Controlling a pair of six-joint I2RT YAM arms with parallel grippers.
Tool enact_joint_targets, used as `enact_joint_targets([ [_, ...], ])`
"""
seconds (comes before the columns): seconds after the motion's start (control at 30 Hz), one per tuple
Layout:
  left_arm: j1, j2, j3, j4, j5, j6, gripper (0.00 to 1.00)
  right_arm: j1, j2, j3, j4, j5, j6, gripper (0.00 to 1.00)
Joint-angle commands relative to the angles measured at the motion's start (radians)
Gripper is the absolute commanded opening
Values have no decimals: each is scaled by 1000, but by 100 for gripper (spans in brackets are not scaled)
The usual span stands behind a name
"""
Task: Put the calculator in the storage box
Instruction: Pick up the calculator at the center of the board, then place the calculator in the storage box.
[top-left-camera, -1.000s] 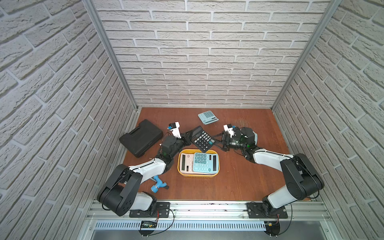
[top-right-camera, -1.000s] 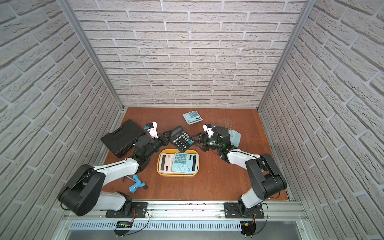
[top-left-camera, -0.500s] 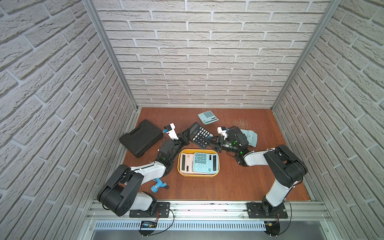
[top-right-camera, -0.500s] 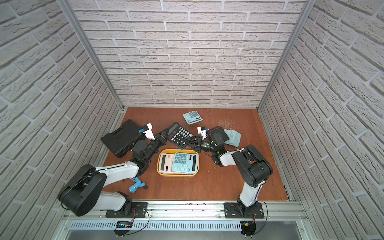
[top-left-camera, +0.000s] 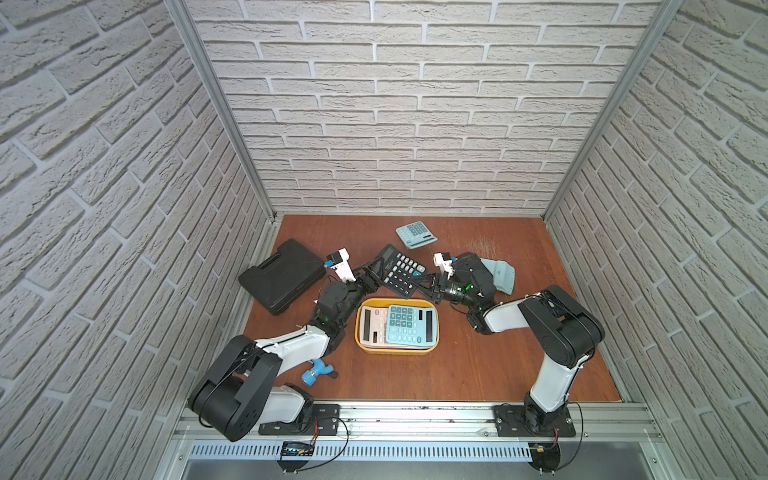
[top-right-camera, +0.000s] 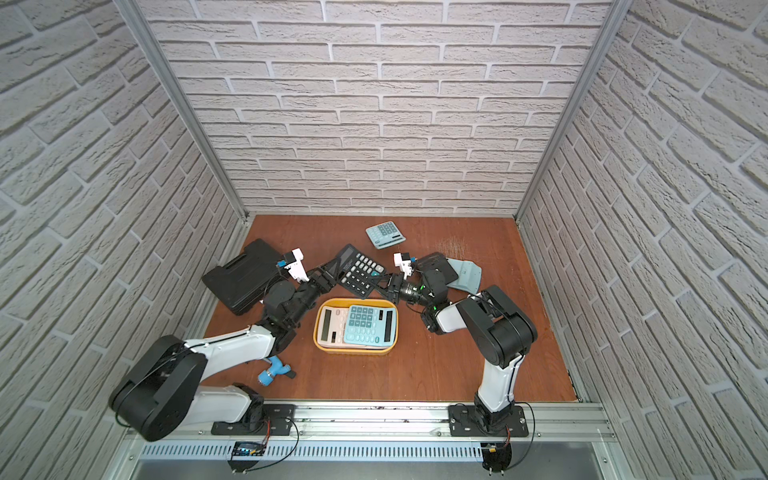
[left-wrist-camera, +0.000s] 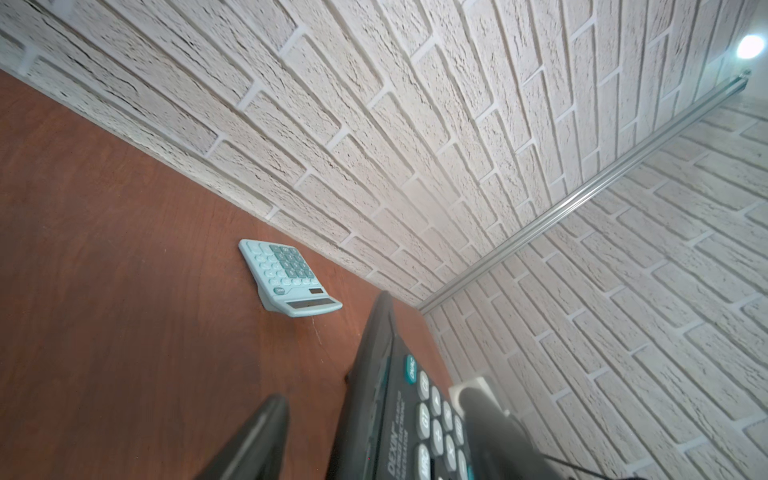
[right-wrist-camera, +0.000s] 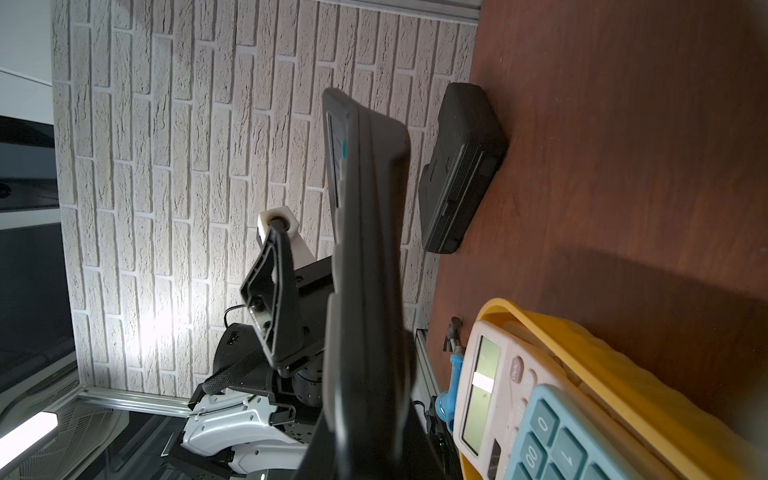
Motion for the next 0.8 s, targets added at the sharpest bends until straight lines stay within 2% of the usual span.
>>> enact_joint_targets([
  [0.0,29,-110,56,-224,50,30,98,8,-19,-19,70,5,103,3],
  [0.2,121,-326,155,-750,99,141,98,22,-45,-46,-32,-71,63,3],
  [0.37,205,-417,225,-1032,161,203,99,65,-79,-50,-194,-104,-40,3],
  [0.57,225,-448,226,-1138,198,227,98,128,-170,-10,-540,-128,-227,3],
  [0.77,235,-446,195,-1134,228,227,98,171,-265,49,-867,-147,-411,3],
])
